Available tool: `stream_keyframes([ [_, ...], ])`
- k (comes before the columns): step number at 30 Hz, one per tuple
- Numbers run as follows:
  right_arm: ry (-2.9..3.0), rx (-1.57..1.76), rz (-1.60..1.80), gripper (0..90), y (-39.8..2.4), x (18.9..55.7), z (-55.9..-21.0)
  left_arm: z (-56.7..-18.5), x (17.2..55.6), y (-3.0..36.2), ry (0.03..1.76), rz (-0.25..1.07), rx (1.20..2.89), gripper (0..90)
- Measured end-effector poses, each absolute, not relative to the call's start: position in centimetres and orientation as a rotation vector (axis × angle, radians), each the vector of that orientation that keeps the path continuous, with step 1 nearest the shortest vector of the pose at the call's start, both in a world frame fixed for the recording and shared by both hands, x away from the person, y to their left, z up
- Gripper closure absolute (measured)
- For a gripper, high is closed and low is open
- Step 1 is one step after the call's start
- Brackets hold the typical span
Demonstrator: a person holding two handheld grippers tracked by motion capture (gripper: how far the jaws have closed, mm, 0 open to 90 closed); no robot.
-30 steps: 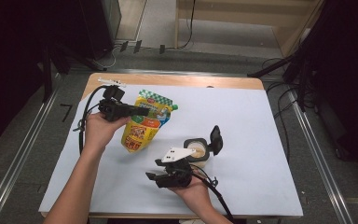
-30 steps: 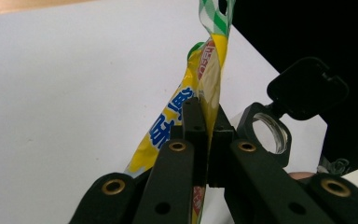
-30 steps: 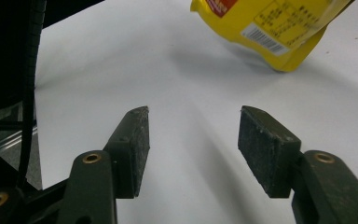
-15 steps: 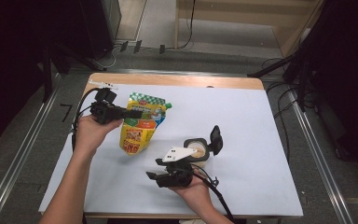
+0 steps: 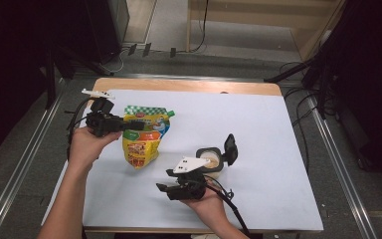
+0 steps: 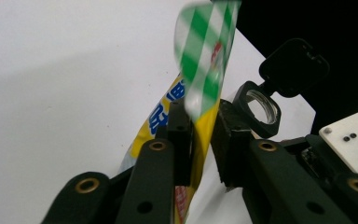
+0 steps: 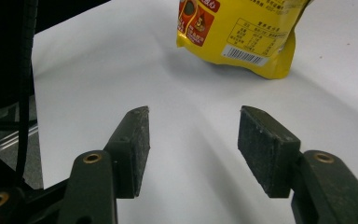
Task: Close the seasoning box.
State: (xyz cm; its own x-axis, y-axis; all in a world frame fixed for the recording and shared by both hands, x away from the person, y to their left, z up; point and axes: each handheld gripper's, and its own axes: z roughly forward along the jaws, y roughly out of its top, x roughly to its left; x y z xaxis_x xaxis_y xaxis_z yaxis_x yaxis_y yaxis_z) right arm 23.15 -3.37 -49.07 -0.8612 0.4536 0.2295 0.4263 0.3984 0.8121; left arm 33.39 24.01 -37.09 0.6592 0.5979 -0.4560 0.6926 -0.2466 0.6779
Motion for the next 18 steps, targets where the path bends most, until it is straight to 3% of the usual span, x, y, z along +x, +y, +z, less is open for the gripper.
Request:
stream_keyframes([
  [18, 2.604, 0.825, 1.498, 45.7, -3.5, 23.2, -49.0, -35.8, 32.6, 24.3, 0.986, -0.131, 1.952, 69.7],
])
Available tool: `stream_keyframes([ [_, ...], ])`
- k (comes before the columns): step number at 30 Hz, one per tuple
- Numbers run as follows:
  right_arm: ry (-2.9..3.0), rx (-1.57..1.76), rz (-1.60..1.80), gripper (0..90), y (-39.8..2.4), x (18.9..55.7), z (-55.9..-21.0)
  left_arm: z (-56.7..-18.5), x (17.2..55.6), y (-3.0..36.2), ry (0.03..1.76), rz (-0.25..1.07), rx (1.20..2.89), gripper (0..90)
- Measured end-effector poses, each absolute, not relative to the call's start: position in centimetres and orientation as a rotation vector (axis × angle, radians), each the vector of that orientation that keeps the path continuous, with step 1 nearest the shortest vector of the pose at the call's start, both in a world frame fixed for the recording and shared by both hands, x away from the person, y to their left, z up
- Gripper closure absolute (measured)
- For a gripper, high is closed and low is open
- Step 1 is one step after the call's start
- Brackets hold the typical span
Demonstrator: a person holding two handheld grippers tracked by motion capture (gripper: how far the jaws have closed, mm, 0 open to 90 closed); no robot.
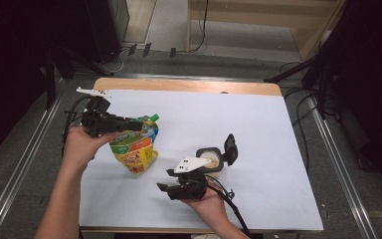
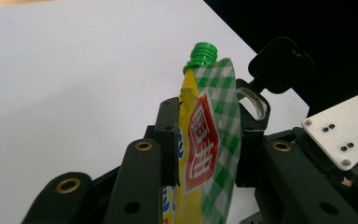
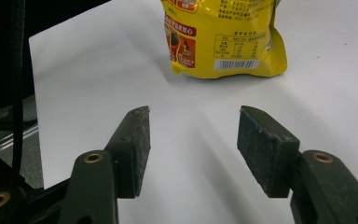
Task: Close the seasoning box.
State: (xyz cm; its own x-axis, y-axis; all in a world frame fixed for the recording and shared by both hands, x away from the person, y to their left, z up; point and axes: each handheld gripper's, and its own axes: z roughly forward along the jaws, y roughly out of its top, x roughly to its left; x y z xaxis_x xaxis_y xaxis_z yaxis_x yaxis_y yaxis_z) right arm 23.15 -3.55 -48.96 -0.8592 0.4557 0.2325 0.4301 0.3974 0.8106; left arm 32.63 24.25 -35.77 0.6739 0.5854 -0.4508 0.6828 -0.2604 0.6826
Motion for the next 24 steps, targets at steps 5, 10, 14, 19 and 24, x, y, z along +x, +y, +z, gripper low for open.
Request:
stream_keyframes([
  [5, 2.602, 0.822, 1.499, 45.8, -3.6, 23.1, -48.9, -35.4, 32.4, 24.3, 0.985, -0.136, 1.954, 67.0],
  [10, 2.601, 0.823, 1.497, 45.9, -3.7, 23.2, -48.8, -35.0, 32.2, 24.1, 0.974, -0.145, 1.964, 64.5],
  [14, 2.602, 0.824, 1.496, 45.9, -3.7, 23.2, -48.8, -34.8, 32.0, 24.2, 0.967, -0.153, 1.957, 63.6],
  [19, 2.605, 0.817, 1.496, 46.1, -3.6, 23.1, -48.8, -34.0, 31.6, 24.3, 0.949, -0.143, 1.950, 62.1],
  [24, 2.604, 0.816, 1.499, 46.4, -3.7, 23.1, -48.8, -33.5, 31.3, 24.2, 0.943, -0.138, 1.951, 61.6],
])
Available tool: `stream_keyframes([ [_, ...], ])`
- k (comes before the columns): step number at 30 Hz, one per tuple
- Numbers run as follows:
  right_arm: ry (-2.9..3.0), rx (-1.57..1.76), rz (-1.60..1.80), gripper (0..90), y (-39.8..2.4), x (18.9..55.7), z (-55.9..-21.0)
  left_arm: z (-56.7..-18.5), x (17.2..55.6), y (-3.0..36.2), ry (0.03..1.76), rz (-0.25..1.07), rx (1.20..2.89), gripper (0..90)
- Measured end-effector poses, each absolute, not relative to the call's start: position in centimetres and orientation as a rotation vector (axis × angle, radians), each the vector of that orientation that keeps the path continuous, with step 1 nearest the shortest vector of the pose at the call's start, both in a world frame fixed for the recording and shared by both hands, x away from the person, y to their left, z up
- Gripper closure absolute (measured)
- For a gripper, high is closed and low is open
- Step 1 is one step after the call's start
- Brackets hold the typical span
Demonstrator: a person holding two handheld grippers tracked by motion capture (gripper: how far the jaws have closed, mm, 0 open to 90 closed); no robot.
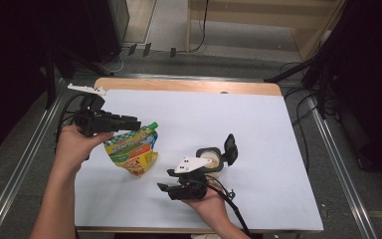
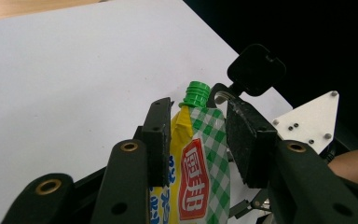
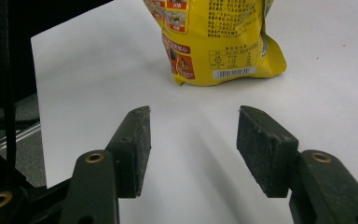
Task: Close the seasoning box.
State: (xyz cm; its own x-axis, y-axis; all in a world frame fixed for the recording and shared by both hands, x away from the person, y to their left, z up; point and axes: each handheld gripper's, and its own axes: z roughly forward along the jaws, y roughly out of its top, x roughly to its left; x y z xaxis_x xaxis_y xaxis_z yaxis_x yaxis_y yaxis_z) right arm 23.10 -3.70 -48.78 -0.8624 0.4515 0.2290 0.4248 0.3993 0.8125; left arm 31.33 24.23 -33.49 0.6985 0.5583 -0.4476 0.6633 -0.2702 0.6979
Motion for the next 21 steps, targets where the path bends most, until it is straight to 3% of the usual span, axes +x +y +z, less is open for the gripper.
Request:
stream_keyframes([
  [11, 2.606, 0.816, 1.499, 46.9, -3.8, 23.1, -48.7, -32.5, 30.9, 24.7, 0.949, -0.125, 1.931, 60.3],
  [21, 2.608, 0.869, 1.528, 50.8, -4.6, 23.4, -47.8, -33.9, 31.8, 26.1, 1.025, -0.108, 1.910, 53.7],
])
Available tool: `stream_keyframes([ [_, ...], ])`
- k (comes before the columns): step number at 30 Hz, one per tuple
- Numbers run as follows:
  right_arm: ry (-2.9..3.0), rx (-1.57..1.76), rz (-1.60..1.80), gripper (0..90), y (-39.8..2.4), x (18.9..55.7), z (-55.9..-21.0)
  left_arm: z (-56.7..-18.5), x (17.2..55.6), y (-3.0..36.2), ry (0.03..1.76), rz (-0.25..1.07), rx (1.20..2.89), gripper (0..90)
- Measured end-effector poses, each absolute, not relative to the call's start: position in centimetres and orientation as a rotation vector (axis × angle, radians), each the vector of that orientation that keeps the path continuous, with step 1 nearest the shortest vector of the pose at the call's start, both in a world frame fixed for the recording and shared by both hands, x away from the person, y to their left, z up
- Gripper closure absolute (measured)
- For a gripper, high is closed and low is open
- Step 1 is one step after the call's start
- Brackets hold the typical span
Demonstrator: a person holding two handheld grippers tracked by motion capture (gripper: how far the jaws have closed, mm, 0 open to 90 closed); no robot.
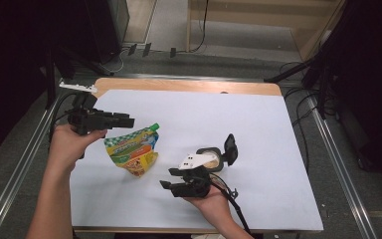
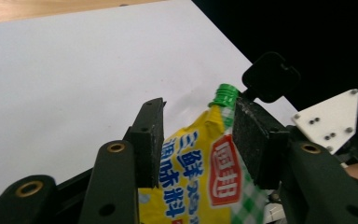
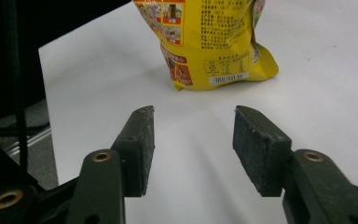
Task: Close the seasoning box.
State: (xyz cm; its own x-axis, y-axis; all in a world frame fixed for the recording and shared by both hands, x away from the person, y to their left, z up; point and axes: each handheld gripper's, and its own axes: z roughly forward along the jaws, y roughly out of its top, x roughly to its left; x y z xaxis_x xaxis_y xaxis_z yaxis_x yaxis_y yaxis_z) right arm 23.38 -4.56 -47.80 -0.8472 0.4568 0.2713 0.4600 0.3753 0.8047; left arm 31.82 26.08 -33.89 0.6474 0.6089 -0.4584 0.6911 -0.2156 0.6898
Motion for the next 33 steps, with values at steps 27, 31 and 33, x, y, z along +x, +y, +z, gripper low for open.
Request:
stream_keyframes([
  [27, -2.586, -0.944, -1.554, 55.8, -8.6, 24.7, -43.6, -36.4, 33.0, 26.8, 1.084, -0.089, 1.928, 46.8],
  [31, -2.616, -0.942, -1.550, 57.8, -9.2, 24.8, -42.8, -36.6, 33.1, 26.8, 1.083, -0.078, 1.944, 47.1],
  [33, -2.614, -0.955, -1.550, 59.1, -9.5, 24.9, -42.5, -36.7, 33.1, 26.8, 1.090, -0.075, 1.940, 47.0],
])
